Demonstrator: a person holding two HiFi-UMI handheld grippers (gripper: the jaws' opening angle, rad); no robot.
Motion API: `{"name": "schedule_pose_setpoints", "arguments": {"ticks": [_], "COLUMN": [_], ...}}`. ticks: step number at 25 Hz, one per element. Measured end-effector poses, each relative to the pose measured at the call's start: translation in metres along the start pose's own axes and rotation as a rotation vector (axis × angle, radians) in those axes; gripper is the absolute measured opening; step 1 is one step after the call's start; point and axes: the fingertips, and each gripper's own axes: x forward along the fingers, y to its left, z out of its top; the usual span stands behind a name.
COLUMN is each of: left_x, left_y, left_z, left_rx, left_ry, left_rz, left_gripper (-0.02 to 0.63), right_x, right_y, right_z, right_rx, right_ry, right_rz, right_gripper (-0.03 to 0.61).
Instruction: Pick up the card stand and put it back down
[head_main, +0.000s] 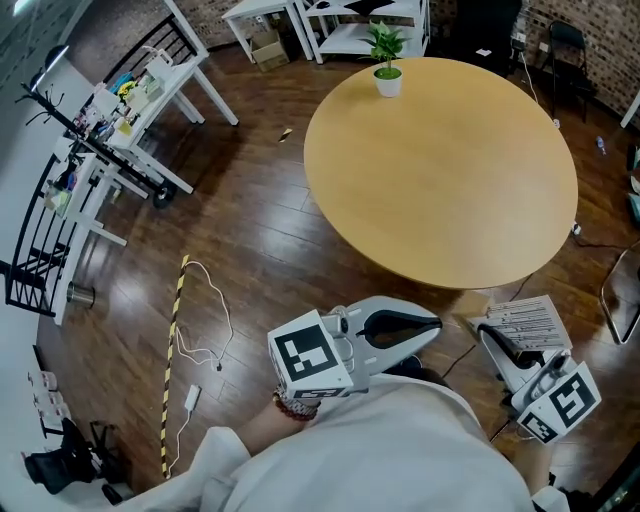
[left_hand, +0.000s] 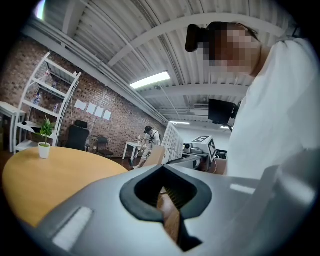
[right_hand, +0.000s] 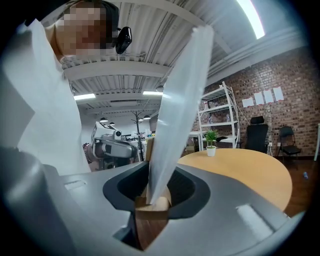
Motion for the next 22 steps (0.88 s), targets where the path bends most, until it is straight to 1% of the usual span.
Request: {"name": "schedule_pose_setpoints", "arguments": {"ticks": [4, 7, 10, 12, 13, 15, 17, 19, 21, 22], "left_x": [-0.015, -0.034, -0.054, -0.066, -0.073, -0.086, -0.092, -0.091, -0.085, -0.08], "left_y": [0.005, 0.014, 0.024, 0.033, 0.042, 0.065, 0.08, 0.097, 0.128, 0.145], "left_z": [-0.009, -0.011, -0.016, -0.024, -0.029, -0.04, -0.051, -0.051, -0.042, -0.037], "left_rx": [0.011, -0.021, -0.054, -0.059, -0.056, -0.039, -0.022, -0.052, -0.1, -0.111], "left_ry": [0.001, 0.001, -0.003, 0.004, 0.015, 0.033, 0.025, 0.006, -0.023, -0.038], "left_rz": [0.002, 0.005, -0.004, -0.008, 0.008, 0.083, 0.15, 0.184, 0.215, 0.233], "left_gripper": [-0.005, -0.005, -0.005, -0.005, -0.005, -0.005, -0.005, -0.005, -0.005, -0.006], "right_x": [0.013, 0.032, 0.055, 0.072, 0.082, 0.102, 0.114, 0.125, 0.142, 0.151], "right_y": [0.006, 0.015, 0.016, 0.01, 0.004, -0.009, -0.022, -0.044, -0.082, -0.105], "right_z": [-0.003, 0.005, 0.002, -0.007, -0.012, -0.023, -0.028, -0.024, -0.026, -0.033], "right_rx": [0.021, 0.065, 0.07, 0.086, 0.101, 0.134, 0.152, 0.161, 0.155, 0.146], "right_ry": [-0.008, -0.039, -0.017, -0.004, -0.002, 0.011, 0.023, 0.013, 0.025, 0.049], "right_rz": [0.0, 0.02, 0.019, 0.026, 0.031, 0.033, 0.029, 0.028, 0.015, 0.003], "right_gripper": [0.118, 0.118, 0.118, 0.118, 0.118, 0.117, 0.117, 0.117, 0.117, 0.117]}}
